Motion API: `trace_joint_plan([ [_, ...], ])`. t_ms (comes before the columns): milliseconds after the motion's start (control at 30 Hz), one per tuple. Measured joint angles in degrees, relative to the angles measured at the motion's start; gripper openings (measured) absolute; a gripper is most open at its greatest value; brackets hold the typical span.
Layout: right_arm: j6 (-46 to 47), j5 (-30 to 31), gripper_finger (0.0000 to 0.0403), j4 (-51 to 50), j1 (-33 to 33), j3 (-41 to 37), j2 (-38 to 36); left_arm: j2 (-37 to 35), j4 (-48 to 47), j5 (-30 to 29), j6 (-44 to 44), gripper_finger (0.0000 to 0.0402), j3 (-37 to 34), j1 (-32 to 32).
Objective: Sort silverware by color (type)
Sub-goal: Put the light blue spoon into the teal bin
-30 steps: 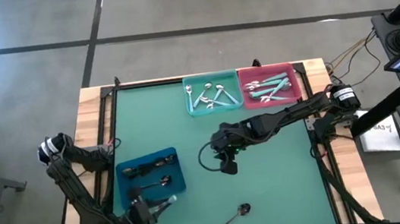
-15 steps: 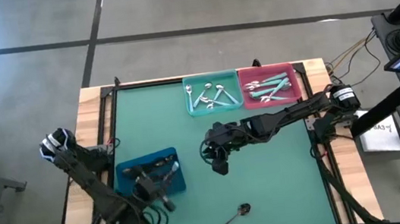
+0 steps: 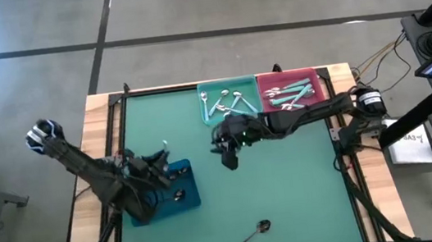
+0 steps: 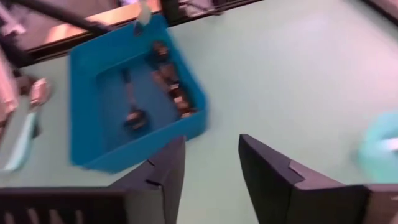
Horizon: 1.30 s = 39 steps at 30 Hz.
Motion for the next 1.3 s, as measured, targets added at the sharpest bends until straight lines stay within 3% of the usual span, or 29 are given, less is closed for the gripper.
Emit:
trace_joint_plan([
  [200,-0.5,0.0,0.0165,0.0,-5.9,0.0,0.0,-7.7,1.4,0.7,1.7,0.0022,-7.1,5.3],
  [333,0.7,0.1,0.0161,-0.5,-8.3,0.0,0.0,-11.1,3.4,7.2,3.5,0.0022,-10.7,9.2],
  [433,1.4,0.0,0.0152,-0.7,-8.7,0.0,0.0,-12.6,8.4,12.1,13.0,0.0022,-12.6,10.7],
  [633,3.2,0.0,0.0137,-0.7,-8.4,0.0,0.0,-13.9,32.4,20.3,39.4,0.0022,-15.0,11.7],
  [767,3.2,-0.1,0.0135,-0.7,-7.6,0.0,0.0,-13.8,44.8,21.1,53.6,0.0022,-15.3,11.9],
  [933,1.5,-0.6,0.014,1.2,-6.2,0.0,0.0,-13.7,49.8,21.1,58.0,0.0022,-16.2,14.9],
  [1000,-0.5,-3.7,0.0143,3.5,-5.7,0.0,0.0,-13.5,52.0,22.3,59.4,0.0022,-16.8,16.6],
  [1133,-2.6,-10.3,0.0145,8.4,-5.4,0.0,0.0,-13.5,64.7,30.1,66.9,0.0022,-20.1,21.0],
  [1300,-3.2,-10.5,0.0146,13.0,-5.5,0.0,0.0,-13.5,82.8,39.0,74.3,0.0022,-25.1,27.8],
])
